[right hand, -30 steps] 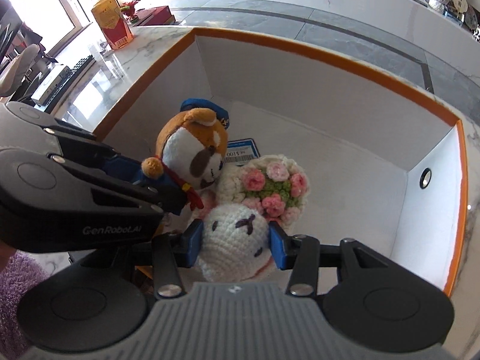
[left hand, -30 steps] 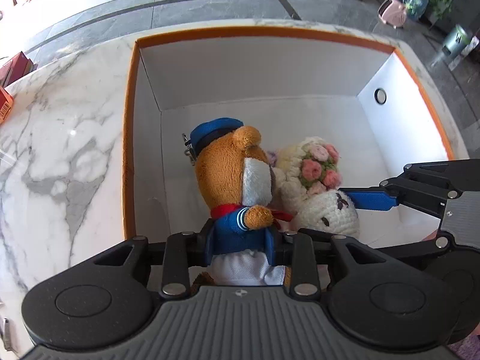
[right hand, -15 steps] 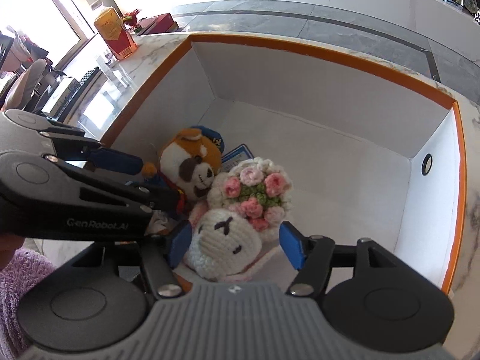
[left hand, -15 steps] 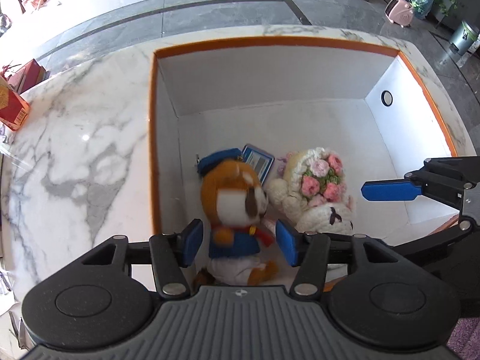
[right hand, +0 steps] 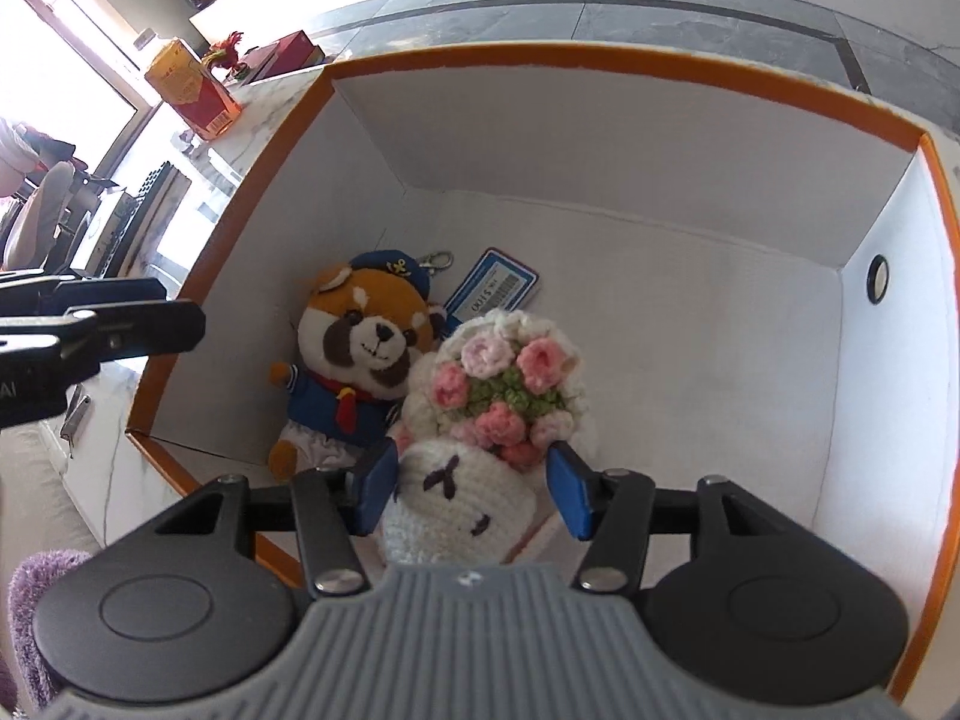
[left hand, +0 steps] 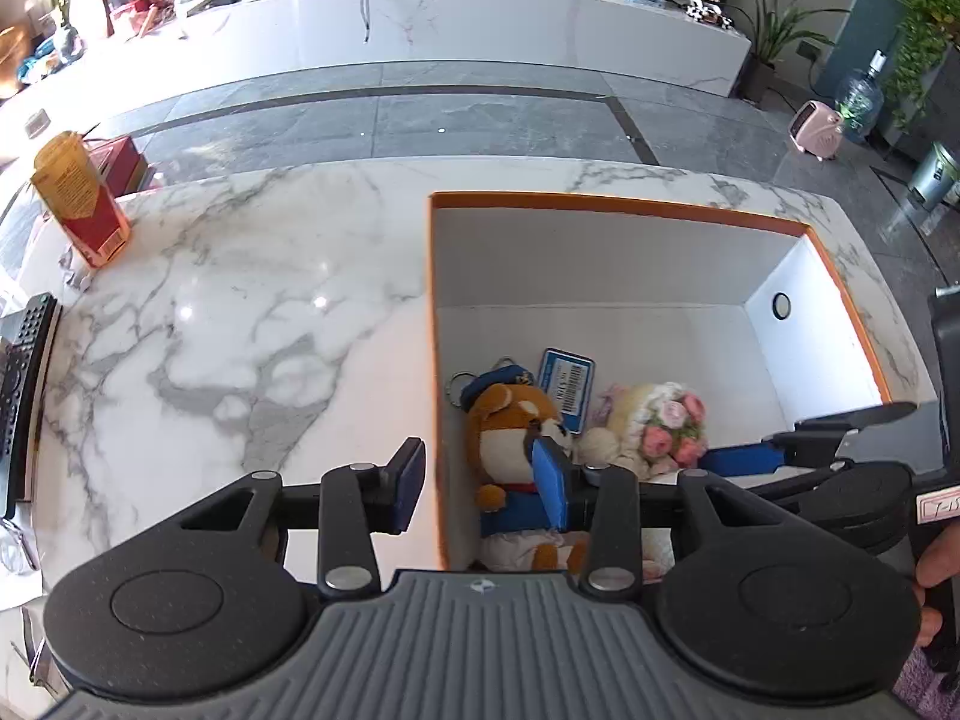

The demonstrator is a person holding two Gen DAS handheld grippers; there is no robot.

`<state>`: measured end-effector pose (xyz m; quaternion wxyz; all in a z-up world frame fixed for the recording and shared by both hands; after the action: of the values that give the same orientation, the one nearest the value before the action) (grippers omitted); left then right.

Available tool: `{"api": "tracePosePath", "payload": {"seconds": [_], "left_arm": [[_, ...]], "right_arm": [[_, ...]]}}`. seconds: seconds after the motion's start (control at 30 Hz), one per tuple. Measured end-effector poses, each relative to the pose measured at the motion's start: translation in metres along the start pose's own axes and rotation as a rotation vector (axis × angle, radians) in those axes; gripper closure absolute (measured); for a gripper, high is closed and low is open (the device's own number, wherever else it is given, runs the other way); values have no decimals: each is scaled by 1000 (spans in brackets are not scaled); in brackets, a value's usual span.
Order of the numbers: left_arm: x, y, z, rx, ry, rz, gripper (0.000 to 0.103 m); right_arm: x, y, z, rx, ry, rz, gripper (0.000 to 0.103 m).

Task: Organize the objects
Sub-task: 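Carry the bear with left gripper into the orange box while right gripper carries the bunny, then open both grippers to release the plushes in the box and withdraw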

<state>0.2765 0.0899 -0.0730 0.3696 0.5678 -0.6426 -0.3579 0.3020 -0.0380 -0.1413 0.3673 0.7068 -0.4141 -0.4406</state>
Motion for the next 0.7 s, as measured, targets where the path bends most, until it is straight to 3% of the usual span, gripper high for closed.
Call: {"api": "tracePosePath", "payload": {"seconds": [0.13,0.43,0.6,0.7], "left_arm": [[-5,-11,9,-50,6,10,74],[-2,-12,15,-48,-13,-10,77],[-4,-5,18,-34,15,-13,76],[-1,13,20,19,17,-26,75]], "right_arm": [[-2,-18,5,-43,-36,-21,58],[-17,-23,3,-41,-15,-20,60],[-18,-15,6,-25,0,4,53],[-22,-1,5,17,13,5,44]]}}
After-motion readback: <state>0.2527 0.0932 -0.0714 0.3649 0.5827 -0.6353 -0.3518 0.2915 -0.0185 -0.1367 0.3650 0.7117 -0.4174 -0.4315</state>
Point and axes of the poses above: each gripper's, at about its wrist camera, not at the fingertips, and y roughly against the way its jaws point, x to its right, z to its underside, the point moved 7 cm from there along -y, roughly the way its jaws point, and after that the axes turned 1 degree about -y, right-handed, at the moved point
